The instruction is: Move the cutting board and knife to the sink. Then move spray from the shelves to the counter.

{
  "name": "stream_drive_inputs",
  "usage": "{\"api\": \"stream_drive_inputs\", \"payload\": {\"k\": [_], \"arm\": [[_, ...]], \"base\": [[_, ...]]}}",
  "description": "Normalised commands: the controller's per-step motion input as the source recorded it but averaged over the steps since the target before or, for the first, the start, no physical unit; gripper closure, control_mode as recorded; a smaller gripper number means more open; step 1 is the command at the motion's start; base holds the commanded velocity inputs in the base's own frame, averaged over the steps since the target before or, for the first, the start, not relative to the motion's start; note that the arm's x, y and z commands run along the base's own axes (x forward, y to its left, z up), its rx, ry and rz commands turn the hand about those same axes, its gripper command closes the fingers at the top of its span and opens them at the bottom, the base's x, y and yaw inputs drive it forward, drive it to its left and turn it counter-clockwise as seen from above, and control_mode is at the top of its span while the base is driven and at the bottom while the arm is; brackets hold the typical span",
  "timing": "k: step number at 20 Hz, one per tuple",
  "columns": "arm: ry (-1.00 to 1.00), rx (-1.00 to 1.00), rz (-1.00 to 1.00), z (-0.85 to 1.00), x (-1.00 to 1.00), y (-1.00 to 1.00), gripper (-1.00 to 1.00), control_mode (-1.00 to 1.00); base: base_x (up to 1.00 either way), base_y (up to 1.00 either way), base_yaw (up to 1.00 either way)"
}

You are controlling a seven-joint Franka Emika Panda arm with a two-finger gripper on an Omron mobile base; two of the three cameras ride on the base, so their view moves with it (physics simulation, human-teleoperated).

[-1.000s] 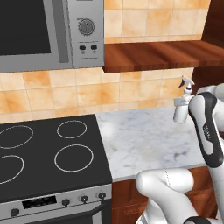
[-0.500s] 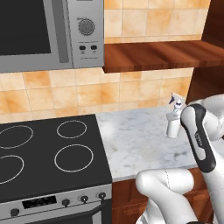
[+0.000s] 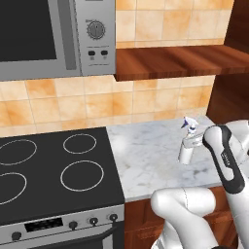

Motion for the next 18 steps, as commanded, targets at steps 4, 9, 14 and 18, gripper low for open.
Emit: {"api": "stream_drive_inputs", "payload": {"k": [4, 9, 14, 18], "arm": [[0.00, 0.00, 0.11, -0.39, 0.17, 0.26, 1.00, -1.00], [0.00, 0.00, 0.11, -0.40, 0.09, 0.23, 1.00, -1.00], [0.00, 0.00, 0.11, -0.45, 0.06, 0.15, 1.00, -1.00], [-0.02, 0.00, 0.10, -0.39, 0.04, 0.12, 1.00, -1.00]], "base": [[0.00, 0.00, 0.00], [0.00, 0.00, 0.00], [0.00, 0.00, 0.00], [0.00, 0.00, 0.00]]}}
